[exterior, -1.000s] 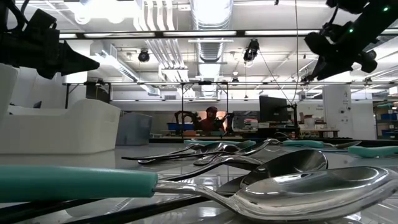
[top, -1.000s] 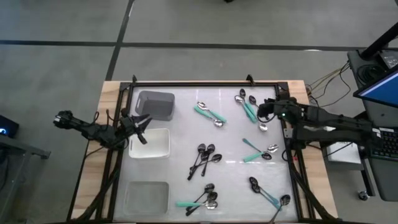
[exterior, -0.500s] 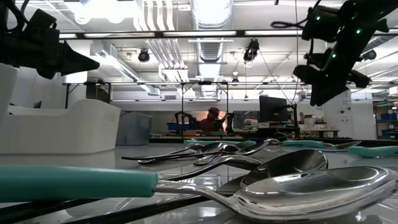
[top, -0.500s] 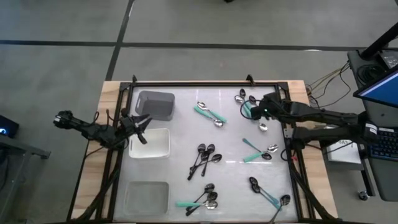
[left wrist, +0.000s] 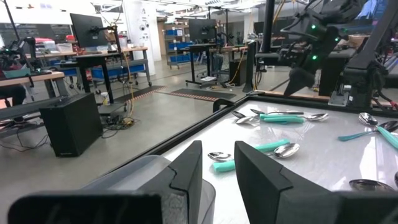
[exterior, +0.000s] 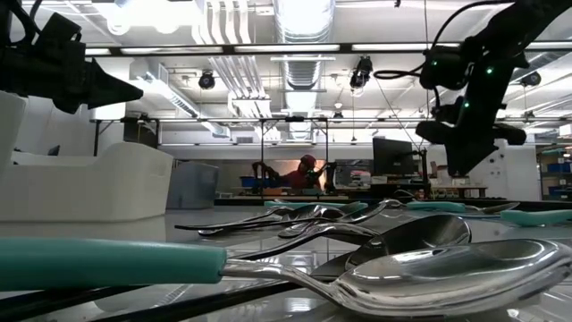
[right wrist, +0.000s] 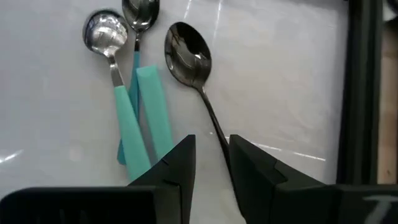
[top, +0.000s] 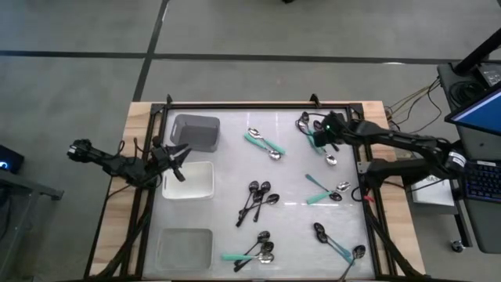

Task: Sort silverware by color (type)
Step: Put the black spoon into the black bin

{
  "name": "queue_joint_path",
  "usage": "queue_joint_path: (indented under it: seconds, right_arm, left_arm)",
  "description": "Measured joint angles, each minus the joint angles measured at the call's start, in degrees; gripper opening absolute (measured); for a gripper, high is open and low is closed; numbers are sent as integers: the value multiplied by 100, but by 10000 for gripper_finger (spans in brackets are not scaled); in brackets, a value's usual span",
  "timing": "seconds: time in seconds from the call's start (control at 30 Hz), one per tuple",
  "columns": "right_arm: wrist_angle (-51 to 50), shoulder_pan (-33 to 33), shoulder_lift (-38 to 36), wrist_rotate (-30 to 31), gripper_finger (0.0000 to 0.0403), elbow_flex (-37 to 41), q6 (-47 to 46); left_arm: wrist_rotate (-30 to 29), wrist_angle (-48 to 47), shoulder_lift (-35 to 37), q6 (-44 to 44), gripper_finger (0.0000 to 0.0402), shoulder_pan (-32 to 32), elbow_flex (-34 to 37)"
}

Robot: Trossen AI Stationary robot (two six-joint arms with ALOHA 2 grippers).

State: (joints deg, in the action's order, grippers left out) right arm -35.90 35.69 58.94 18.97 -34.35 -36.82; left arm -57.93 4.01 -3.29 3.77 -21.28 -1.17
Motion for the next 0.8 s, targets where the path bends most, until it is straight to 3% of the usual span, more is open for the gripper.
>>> queue_joint_path:
  seconds: [0.37, 0.57, 0.8]
  right_arm:
    - [144, 113, 569, -283, 158, -330, 86]
    - [-107, 116, 1194, -447, 147, -946, 218]
    - [-1626, 426, 2197, -442, 133, -1783, 577]
  left_arm:
    - [2, 1, 0, 0, 78, 1, 1]
    - [2, 2, -2, 0, 78, 2, 0]
    - [2, 1, 0, 0, 78, 2, 0]
